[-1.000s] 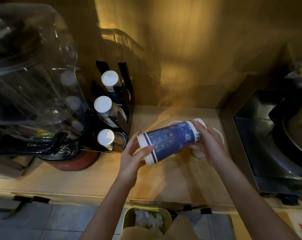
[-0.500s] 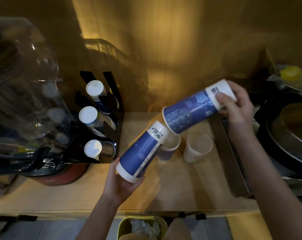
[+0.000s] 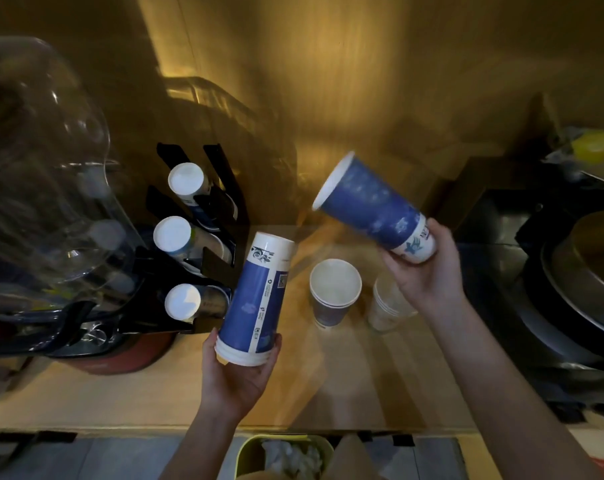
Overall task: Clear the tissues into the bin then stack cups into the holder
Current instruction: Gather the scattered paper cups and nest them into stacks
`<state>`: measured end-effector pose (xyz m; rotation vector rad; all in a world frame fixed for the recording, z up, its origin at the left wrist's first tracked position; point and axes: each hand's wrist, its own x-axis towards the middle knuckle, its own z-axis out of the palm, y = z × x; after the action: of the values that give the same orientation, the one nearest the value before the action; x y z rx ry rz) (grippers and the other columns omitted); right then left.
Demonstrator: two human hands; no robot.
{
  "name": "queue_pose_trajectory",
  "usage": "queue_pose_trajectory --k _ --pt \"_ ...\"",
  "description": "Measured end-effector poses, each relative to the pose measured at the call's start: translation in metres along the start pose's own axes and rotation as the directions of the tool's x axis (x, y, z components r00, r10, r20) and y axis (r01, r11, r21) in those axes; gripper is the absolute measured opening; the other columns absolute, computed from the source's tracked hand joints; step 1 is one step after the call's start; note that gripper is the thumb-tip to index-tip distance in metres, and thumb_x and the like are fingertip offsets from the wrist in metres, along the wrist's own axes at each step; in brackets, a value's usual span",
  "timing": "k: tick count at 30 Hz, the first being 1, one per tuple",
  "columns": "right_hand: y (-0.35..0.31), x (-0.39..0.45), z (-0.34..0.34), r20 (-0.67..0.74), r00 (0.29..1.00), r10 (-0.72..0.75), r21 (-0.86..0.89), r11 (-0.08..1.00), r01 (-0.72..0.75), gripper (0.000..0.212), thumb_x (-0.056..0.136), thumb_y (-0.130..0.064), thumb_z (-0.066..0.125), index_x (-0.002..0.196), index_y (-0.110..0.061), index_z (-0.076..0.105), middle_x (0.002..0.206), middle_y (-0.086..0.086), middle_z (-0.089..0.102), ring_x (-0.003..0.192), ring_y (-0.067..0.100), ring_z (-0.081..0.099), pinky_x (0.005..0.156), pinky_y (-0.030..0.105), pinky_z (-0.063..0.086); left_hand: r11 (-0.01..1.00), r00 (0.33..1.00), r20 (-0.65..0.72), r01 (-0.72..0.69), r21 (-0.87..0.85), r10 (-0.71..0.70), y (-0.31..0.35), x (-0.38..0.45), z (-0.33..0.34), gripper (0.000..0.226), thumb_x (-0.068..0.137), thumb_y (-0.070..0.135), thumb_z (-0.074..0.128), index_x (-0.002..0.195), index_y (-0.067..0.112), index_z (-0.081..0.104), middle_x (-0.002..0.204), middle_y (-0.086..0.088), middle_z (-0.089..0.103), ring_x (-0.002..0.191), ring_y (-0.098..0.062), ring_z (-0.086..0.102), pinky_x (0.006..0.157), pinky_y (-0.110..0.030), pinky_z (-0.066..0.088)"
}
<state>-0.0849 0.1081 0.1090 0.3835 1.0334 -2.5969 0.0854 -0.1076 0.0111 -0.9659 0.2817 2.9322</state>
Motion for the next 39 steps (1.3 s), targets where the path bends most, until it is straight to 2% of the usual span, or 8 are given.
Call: queue_pose_trajectory --k 3,9,13,19,24,27,30,39 --pt "0.019 -0.001 -0.010 0.006 0.982 0.188 0.197 0.963 -0.185 0.040 0.079 -0.045 0.059 0.097 -0.010 0.066 0.086 0.014 0.073 0.078 0.025 0.070 0.074 0.033 0.056 1.000 1.000 0.012 0.007 -0.003 -0.007 0.000 0.000 0.003 0.065 0.065 0.050 0.061 0.119 0.014 0.057 0.117 -0.015 0.060 0.106 -0.033 0.057 0.068 -0.039 0.060" --pt "0.042 -0.005 -0.007 0.162 0.960 0.227 0.110 0.963 -0.246 0.069 0.043 -0.035 0.085 0.105 -0.012 0.063 0.095 0.010 0.071 0.088 0.023 0.064 0.077 0.035 0.047 1.000 1.000 0.024 0.011 -0.021 -0.011 -0.001 0.002 0.005 0.061 0.072 0.052 0.059 0.120 0.015 0.058 0.121 -0.015 0.061 0.110 -0.034 0.056 0.071 -0.041 0.060" --pt "0.046 0.000 -0.007 0.279 0.958 0.065 -0.216 0.976 -0.004 0.033 0.062 -0.009 0.073 0.094 -0.016 0.067 0.089 0.001 0.076 0.093 0.019 0.067 0.076 0.030 0.056 1.000 0.999 0.038 0.019 -0.024 -0.018 0.000 0.000 0.005 0.062 0.068 0.051 0.062 0.117 0.013 0.060 0.119 -0.015 0.063 0.109 -0.034 0.057 0.071 -0.041 0.060" --pt "0.062 0.016 -0.027 0.262 0.931 -0.255 -0.779 0.514 0.360 0.058 0.048 -0.011 0.089 0.098 -0.025 0.063 0.093 -0.014 0.070 0.091 0.005 0.067 0.077 0.018 0.052 0.999 0.997 0.065 0.033 -0.040 -0.031 0.003 -0.004 0.004 0.064 0.064 0.049 0.068 0.116 0.012 0.060 0.117 -0.016 0.064 0.109 -0.034 0.058 0.074 -0.042 0.059" --pt "0.073 0.021 -0.041 0.282 0.930 -0.235 -0.859 0.371 0.354 0.086 0.041 -0.022 0.092 0.116 -0.015 0.053 0.116 0.004 0.062 0.109 0.016 0.058 0.088 0.024 0.046 0.999 0.998 0.058 0.036 -0.035 -0.034 0.002 -0.005 0.003 0.064 0.064 0.050 0.068 0.115 0.012 0.060 0.116 -0.016 0.064 0.107 -0.034 0.059 0.075 -0.040 0.059" --pt "0.073 0.020 -0.042 0.320 0.926 -0.199 -0.878 0.306 0.369 0.087 0.041 -0.023 0.092 0.115 -0.028 0.046 0.118 0.000 0.056 0.111 0.013 0.051 0.087 0.016 0.042 0.998 0.997 0.056 0.049 -0.026 -0.048 0.001 -0.005 0.002 0.062 0.065 0.051 0.066 0.114 0.012 0.060 0.114 -0.015 0.065 0.107 -0.033 0.059 0.076 -0.039 0.059" --pt "0.073 0.017 -0.043 0.291 0.944 -0.154 -0.928 0.195 0.318 0.085 0.046 -0.032 0.089 0.117 -0.034 0.042 0.118 -0.011 0.047 0.114 0.010 0.042 0.090 0.027 0.037 0.998 0.997 0.053 0.061 -0.020 -0.060 -0.001 -0.004 0.002 0.062 0.068 0.052 0.063 0.116 0.013 0.059 0.115 -0.014 0.064 0.107 -0.031 0.058 0.078 -0.037 0.057" --pt "0.059 0.007 -0.033 0.327 0.944 -0.037 -0.945 0.001 0.327 0.094 0.056 -0.032 0.085 0.135 -0.021 0.036 0.138 -0.001 0.039 0.132 0.018 0.028 0.098 0.026 0.025 0.998 0.998 0.042 0.050 0.042 -0.052 -0.002 -0.003 0.007 0.060 0.067 0.049 0.066 0.115 0.015 0.060 0.117 -0.013 0.066 0.107 -0.032 0.060 0.081 -0.039 0.057"
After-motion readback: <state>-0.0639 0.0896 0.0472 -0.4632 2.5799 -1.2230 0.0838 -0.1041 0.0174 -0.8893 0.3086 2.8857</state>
